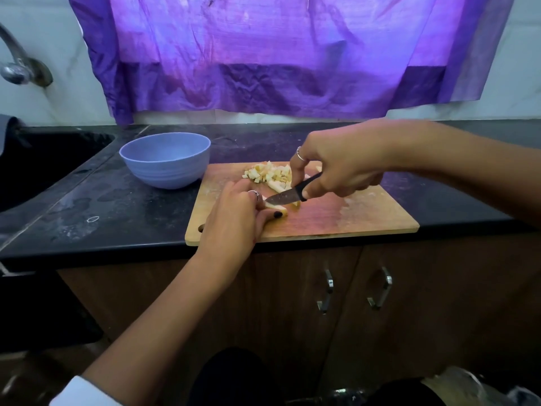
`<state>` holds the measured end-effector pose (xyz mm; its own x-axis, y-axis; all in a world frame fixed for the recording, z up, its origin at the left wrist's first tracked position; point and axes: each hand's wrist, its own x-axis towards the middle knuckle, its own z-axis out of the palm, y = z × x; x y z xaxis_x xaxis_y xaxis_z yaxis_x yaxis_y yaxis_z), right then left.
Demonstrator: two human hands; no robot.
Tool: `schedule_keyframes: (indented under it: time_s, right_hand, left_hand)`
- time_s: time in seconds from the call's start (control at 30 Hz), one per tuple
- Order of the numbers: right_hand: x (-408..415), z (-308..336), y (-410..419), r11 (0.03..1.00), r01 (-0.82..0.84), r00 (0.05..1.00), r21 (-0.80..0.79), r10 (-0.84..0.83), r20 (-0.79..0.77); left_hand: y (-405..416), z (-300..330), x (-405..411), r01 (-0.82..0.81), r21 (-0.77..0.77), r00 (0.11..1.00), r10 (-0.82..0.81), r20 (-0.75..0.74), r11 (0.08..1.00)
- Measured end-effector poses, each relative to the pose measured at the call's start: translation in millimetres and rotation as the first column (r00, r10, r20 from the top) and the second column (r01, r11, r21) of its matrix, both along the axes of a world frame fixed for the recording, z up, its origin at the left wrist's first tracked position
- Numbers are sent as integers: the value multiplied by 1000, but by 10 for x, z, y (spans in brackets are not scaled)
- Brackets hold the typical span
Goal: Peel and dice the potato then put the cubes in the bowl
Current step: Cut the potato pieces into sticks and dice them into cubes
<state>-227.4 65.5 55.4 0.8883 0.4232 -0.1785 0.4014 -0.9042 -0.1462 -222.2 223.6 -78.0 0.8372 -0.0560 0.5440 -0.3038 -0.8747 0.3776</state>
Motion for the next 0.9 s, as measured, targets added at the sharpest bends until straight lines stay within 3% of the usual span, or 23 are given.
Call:
schedule_keyframes:
  time_s: [0.3, 0.47, 0.63, 0.77, 0.9]
  right_hand:
    - [-146, -16, -18, 998, 7, 1000, -56, -6, 17]
    - [-315, -6, -165, 998, 47, 999, -42, -47, -10]
    - [-549, -159, -93, 990, -37, 984, -138, 60, 168]
    - [-688, -286, -85, 973, -4, 942, -229, 81, 326]
    - [-726, -554, -152, 987, 9, 893, -163, 65, 445]
  left_hand:
    - [-15, 34, 97, -94, -31, 985, 88, -146, 995]
    - [-26, 22, 108, -86, -47, 988, 79, -135, 995]
    - [65, 91, 69, -18, -208, 971, -32, -236, 978]
    - [124, 124, 17, 27, -247, 974, -81, -212, 969]
    - [148, 114, -15, 52, -276, 972, -112, -208, 960]
